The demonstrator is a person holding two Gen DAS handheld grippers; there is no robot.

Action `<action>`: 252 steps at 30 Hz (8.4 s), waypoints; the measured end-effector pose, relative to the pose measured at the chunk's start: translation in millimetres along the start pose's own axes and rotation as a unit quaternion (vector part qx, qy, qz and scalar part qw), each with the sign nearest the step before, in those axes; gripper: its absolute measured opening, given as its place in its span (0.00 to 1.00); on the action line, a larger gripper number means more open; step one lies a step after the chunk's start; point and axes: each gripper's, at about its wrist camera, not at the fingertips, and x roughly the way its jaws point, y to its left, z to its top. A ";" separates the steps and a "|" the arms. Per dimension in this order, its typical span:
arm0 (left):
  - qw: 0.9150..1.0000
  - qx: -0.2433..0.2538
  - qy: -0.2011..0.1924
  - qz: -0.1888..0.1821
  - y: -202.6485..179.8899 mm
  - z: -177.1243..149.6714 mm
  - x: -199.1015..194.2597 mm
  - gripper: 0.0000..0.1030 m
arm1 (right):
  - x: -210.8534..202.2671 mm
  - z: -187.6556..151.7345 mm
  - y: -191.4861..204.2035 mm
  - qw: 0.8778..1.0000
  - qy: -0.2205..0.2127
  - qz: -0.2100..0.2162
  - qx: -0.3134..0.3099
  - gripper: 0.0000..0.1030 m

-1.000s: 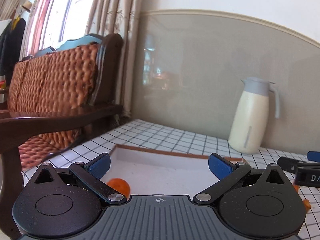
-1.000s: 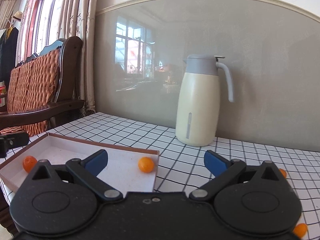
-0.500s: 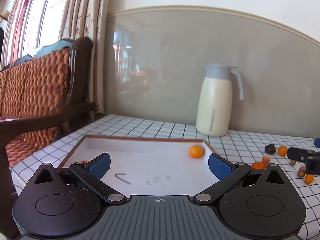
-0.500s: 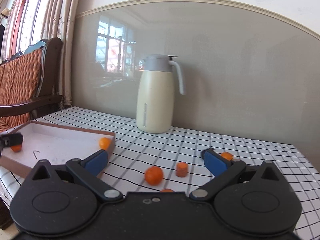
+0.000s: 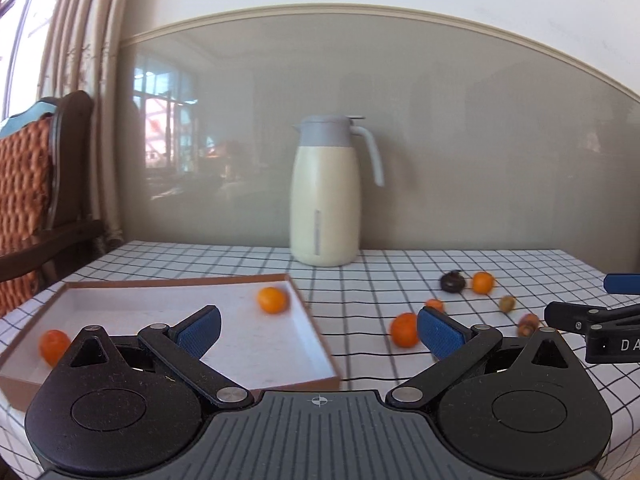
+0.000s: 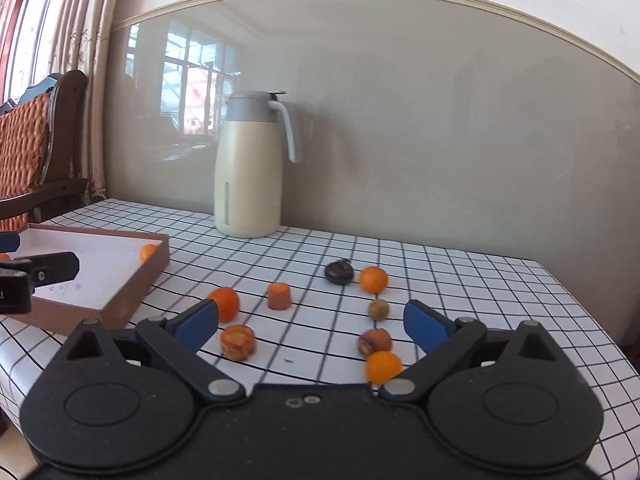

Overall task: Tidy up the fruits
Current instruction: 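Move the left tool back toward the fruits on the table, then close the left tool on the round carrot piece, then carry the carrot piece with the left tool over the tray, then open the left tool to release the carrot piece while the right tool drops its kumquat into the tray, then move both tools back toward the fruits on the table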

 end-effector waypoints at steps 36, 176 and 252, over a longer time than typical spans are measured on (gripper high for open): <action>0.993 0.044 0.084 -0.067 -101.4 -20.6 74.0 0.90 | 53.4 -37.1 -63.1 0.995 0.077 -0.040 0.057 0.64; 0.989 -0.054 0.054 0.124 196.3 15.2 55.0 0.30 | 100.9 57.0 200.1 0.988 -0.002 0.139 -0.059 0.24; 0.996 0.067 0.036 -0.043 -52.3 6.1 54.0 0.99 | 43.9 -13.1 -28.1 0.997 0.058 -0.050 -0.005 0.69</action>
